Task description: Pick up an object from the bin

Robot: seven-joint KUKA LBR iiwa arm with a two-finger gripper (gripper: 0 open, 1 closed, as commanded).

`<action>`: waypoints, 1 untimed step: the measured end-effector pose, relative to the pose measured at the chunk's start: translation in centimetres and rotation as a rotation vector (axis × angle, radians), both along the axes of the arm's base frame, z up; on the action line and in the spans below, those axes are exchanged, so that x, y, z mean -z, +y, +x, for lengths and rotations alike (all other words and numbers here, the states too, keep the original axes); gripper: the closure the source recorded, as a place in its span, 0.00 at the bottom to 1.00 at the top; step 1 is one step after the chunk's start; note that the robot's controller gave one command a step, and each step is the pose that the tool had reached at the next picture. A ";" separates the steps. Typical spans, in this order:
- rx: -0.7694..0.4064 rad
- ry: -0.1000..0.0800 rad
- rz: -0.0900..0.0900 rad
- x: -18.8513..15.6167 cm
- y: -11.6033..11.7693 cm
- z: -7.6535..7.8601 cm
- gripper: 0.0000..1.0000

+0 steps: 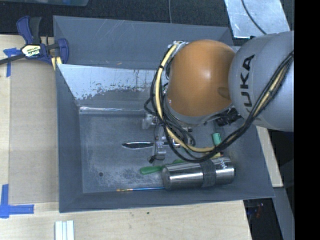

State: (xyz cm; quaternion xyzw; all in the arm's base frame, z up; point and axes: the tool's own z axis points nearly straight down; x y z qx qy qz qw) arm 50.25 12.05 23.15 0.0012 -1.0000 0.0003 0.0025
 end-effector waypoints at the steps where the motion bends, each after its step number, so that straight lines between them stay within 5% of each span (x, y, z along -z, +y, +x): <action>1: 0.003 -0.008 0.001 -0.4 0.0 0.2 0.00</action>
Offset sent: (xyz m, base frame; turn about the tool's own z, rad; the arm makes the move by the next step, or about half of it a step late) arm 0.0776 -0.0513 -0.1615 0.0657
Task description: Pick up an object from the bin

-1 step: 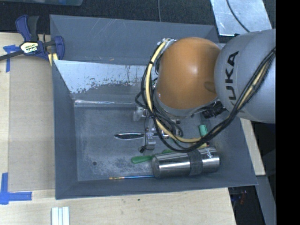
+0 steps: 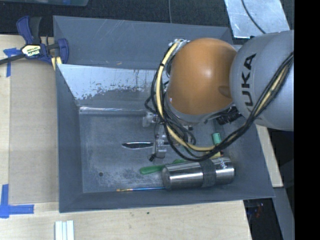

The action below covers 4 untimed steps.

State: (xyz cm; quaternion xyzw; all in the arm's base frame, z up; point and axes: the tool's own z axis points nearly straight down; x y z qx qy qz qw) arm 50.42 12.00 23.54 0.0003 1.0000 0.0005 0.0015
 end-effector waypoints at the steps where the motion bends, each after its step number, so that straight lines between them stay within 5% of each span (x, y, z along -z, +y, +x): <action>1: 0.050 -0.005 0.001 12.7 -3.9 6.1 0.00; 2: 0.158 -0.010 0.005 9.3 -4.1 6.2 0.00; 3: 0.338 0.004 0.000 13.7 -2.0 5.3 0.00; 4: 0.233 -0.018 0.005 16.5 -2.9 7.9 0.00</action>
Offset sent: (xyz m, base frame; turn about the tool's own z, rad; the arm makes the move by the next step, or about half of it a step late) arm 0.0620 -0.0402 -0.0835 0.1734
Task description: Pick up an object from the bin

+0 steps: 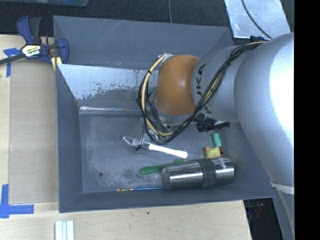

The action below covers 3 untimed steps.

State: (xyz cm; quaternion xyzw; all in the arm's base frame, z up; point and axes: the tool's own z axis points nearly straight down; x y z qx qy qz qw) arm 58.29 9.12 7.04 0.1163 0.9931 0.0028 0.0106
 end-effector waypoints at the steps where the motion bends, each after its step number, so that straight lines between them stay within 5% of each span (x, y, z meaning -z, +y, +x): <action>1: 0.202 0.008 0.001 -0.2 -3.9 0.7 1.00; 3: 0.202 0.007 0.001 -0.3 -3.9 0.7 1.00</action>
Offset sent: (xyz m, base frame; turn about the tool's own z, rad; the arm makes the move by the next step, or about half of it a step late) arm 0.0000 0.0000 0.0000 0.0000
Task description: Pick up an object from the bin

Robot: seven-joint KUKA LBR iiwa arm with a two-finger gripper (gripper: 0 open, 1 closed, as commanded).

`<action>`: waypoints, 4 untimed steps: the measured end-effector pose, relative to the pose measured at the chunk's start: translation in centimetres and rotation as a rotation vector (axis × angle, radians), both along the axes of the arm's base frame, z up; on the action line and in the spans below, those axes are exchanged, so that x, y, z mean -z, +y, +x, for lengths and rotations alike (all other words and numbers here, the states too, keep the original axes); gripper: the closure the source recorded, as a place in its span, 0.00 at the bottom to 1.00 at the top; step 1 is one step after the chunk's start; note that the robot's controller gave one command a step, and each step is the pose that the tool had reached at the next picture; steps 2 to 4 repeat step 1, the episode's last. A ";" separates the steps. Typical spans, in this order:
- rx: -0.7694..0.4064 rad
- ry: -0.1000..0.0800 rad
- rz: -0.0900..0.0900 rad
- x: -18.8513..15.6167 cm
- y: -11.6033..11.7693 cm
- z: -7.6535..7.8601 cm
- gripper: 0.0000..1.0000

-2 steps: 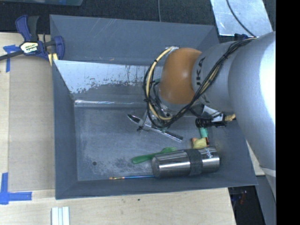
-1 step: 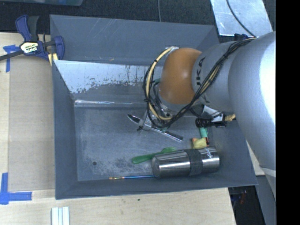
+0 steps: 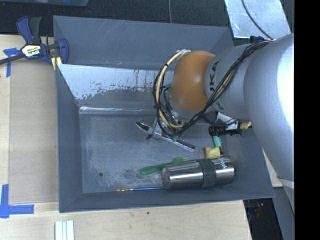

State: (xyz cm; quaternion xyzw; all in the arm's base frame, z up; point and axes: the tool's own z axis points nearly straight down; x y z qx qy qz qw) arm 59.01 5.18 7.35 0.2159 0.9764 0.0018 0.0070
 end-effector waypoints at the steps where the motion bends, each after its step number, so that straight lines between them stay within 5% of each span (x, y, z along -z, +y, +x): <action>1: 0.001 0.006 0.000 -1.9 0.0 -0.2 1.00; 4: 0.001 0.006 0.000 -1.9 0.0 -0.2 1.00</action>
Offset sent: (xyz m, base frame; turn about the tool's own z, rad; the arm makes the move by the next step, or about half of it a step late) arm -0.0015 -0.0001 0.0194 0.0002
